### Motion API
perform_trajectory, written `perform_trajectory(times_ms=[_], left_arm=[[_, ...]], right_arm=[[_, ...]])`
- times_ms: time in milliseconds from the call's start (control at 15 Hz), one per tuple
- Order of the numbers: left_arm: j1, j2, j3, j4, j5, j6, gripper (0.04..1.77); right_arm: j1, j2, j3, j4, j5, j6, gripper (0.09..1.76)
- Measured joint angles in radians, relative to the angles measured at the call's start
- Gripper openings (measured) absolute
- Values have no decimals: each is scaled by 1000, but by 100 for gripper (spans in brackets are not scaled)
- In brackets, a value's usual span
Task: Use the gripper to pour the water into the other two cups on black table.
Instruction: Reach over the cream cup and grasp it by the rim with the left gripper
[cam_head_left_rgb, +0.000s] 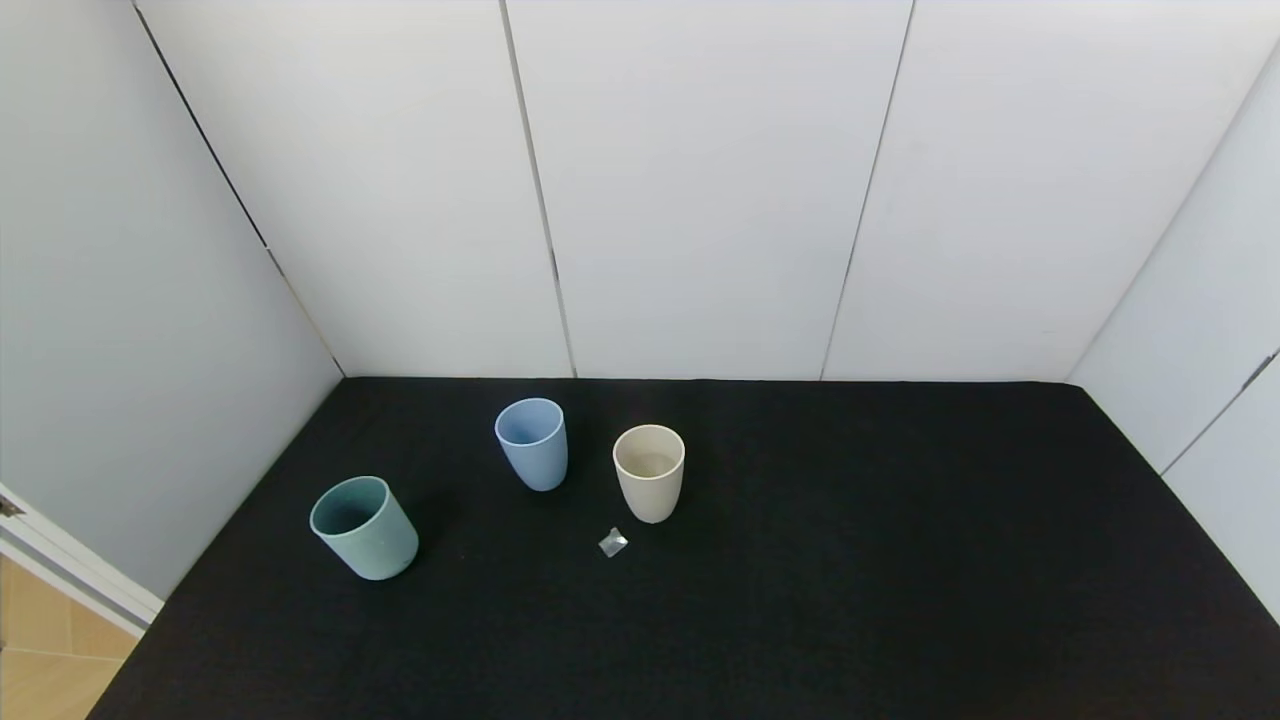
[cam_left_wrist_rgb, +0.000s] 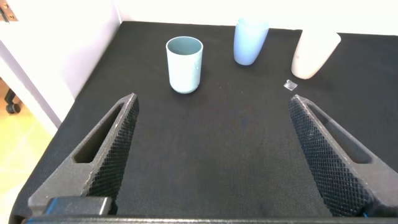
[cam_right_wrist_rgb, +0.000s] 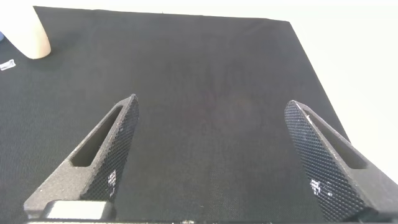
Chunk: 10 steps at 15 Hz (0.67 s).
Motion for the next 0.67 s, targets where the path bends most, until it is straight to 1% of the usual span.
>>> perform_trajectory(times_ms=[667], left_arm=[[0,0,0,0,-2,3,172]], right_arm=[[0,0,0,0,0,0,171]])
